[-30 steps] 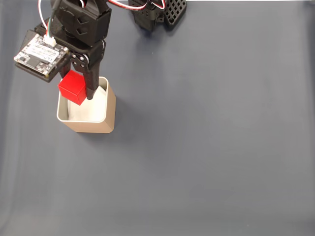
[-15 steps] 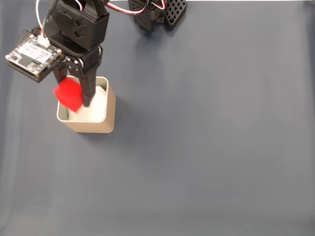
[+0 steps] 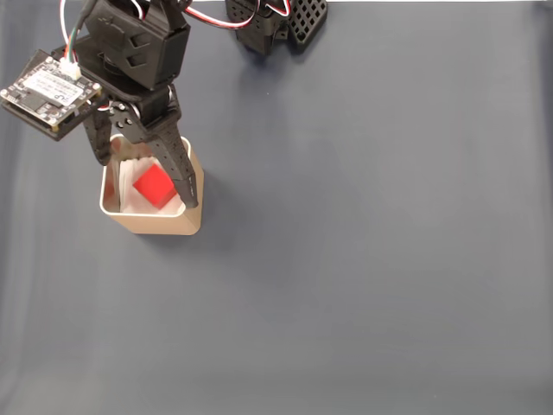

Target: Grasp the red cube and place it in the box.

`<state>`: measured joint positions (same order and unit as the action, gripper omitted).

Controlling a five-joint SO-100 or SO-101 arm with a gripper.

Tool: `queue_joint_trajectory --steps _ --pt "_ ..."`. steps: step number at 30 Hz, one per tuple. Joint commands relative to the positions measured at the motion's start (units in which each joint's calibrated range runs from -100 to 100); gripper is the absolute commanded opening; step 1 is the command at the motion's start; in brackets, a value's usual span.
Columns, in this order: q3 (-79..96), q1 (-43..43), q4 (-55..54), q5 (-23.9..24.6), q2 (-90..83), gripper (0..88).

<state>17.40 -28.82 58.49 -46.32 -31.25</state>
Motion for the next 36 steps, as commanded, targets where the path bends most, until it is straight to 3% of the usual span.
queue_joint_trajectory --steps 1,23,30,36 --pt "-1.0 -0.5 -1.1 0.0 -0.2 48.7" --pt "-1.0 -1.0 -1.7 0.6 -1.3 49.8" --pt "0.7 -1.5 -2.0 0.8 -3.1 37.9" --pt "2.9 -1.2 -2.3 0.5 -5.7 18.3"
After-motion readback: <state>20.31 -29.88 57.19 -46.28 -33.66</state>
